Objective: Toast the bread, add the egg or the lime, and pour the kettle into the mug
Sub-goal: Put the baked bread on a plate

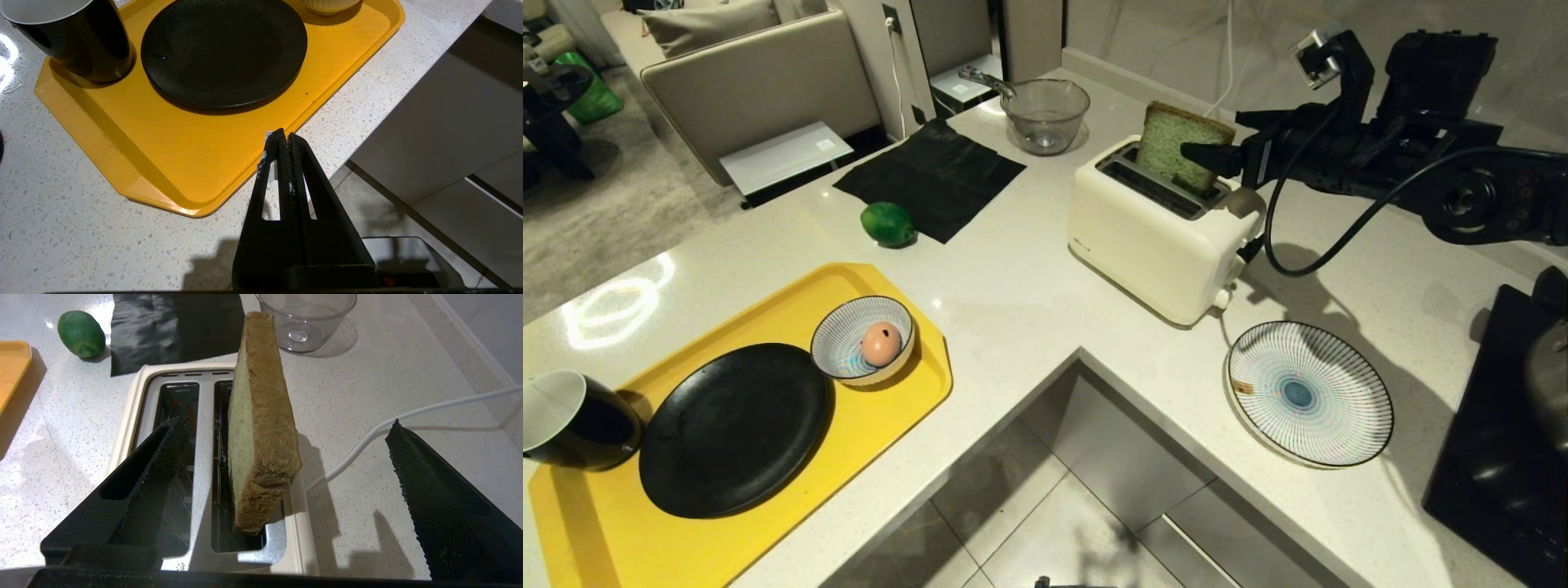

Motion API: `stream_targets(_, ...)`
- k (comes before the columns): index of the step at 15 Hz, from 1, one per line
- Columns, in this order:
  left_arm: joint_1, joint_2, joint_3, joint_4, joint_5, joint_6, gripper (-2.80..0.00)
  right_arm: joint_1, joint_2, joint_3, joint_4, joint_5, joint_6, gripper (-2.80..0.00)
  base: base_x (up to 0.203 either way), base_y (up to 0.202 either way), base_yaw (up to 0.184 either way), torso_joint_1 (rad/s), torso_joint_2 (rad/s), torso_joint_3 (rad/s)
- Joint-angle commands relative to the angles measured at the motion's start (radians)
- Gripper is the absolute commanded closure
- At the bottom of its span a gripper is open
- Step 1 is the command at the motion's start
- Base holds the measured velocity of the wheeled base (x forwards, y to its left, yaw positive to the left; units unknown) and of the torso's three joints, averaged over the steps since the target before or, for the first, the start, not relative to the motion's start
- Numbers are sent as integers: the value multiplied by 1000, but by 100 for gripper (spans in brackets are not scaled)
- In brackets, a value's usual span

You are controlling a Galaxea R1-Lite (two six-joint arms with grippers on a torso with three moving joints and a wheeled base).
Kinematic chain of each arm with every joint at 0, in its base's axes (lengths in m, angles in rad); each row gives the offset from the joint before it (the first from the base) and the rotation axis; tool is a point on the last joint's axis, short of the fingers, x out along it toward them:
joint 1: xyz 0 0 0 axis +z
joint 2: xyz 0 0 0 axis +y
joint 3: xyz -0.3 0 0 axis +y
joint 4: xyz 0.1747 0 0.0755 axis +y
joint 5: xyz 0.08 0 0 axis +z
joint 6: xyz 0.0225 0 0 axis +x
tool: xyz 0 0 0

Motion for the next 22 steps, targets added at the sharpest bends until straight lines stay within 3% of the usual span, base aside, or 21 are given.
stream_targets(1, 0, -1, 0, -1, 0, 0, 0, 1, 3, 5, -1, 3, -2, -280, 0, 0, 0, 0, 0, 0)
stream_targets(8, 0, -1, 0, -1, 0, 0, 0, 1, 11, 8, -2, 3, -3, -280, 0, 0, 0, 0, 0, 0)
stream_targets(9, 0, -1, 0, -1, 0, 0, 0, 1, 11, 8, -2, 3, -2, 0, 0, 0, 0, 0, 0, 0)
stream_targets(20, 0, -1, 0, -1, 0, 0, 0, 21, -8, 3, -30, 16, -4, 0, 0, 0, 0, 0, 0, 0)
stream_targets(22, 0, -1, 0, -1, 0, 0, 0, 30, -19, 16, -65, 18, -40, 0, 0, 0, 0, 0, 0, 0)
